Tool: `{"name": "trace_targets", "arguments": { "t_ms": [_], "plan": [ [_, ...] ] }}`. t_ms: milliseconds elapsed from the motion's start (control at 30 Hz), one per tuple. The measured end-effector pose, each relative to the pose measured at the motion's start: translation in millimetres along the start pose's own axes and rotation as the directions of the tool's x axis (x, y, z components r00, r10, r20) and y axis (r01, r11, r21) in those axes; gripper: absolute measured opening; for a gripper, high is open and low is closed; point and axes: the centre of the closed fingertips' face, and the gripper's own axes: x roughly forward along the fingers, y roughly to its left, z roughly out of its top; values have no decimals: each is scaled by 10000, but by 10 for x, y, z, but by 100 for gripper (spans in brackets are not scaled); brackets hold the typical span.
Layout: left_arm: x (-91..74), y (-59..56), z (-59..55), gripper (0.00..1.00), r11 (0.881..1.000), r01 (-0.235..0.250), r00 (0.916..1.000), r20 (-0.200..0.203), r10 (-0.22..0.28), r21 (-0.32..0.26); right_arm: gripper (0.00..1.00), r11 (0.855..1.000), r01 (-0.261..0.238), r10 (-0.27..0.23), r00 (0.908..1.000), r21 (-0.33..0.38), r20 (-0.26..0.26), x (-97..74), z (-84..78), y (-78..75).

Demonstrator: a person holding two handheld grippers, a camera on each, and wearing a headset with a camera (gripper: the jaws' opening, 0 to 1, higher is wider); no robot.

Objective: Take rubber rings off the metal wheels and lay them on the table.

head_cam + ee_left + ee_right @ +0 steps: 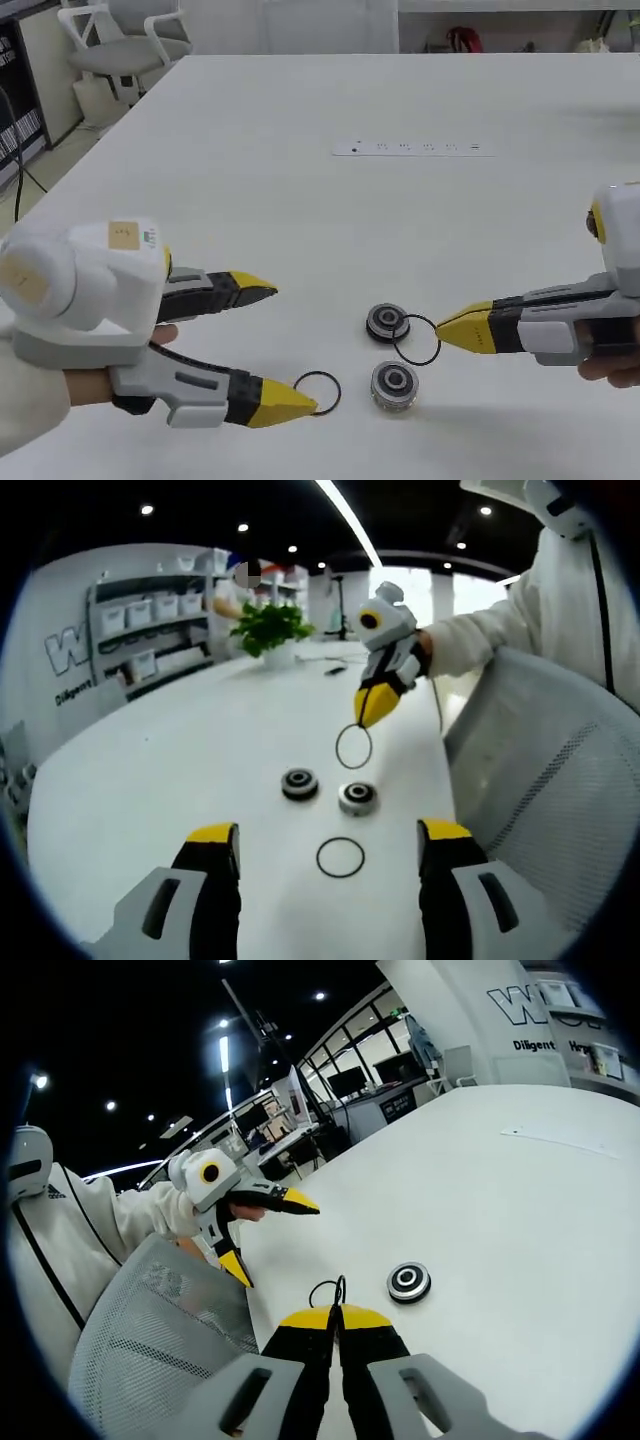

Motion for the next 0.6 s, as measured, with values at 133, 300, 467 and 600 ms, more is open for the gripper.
{"name": "trace_targets", "arguments": {
  "t_ms": [133,300,467,600],
  "plan": [
    [-76,-21,-102,77,9998,-117,9999,-104,115,-158,0,9999,-34,36,9999,-160,100,-25,70,47],
    [-152,-37,-180,83,9992,-279,9995,-179,274,-279,0,9995,-91,95,9999,-318,114,-24,123,93],
    [-185,-22,-247,93,9980,-537,9983,-263,528,-343,0,9985,-207,208,9998,-515,14,10,165,166],
    [-200,-22,-295,96,9974,-606,9975,-377,592,-379,0,9968,-363,359,9993,-716,-59,69,216,233]
  ]
}}
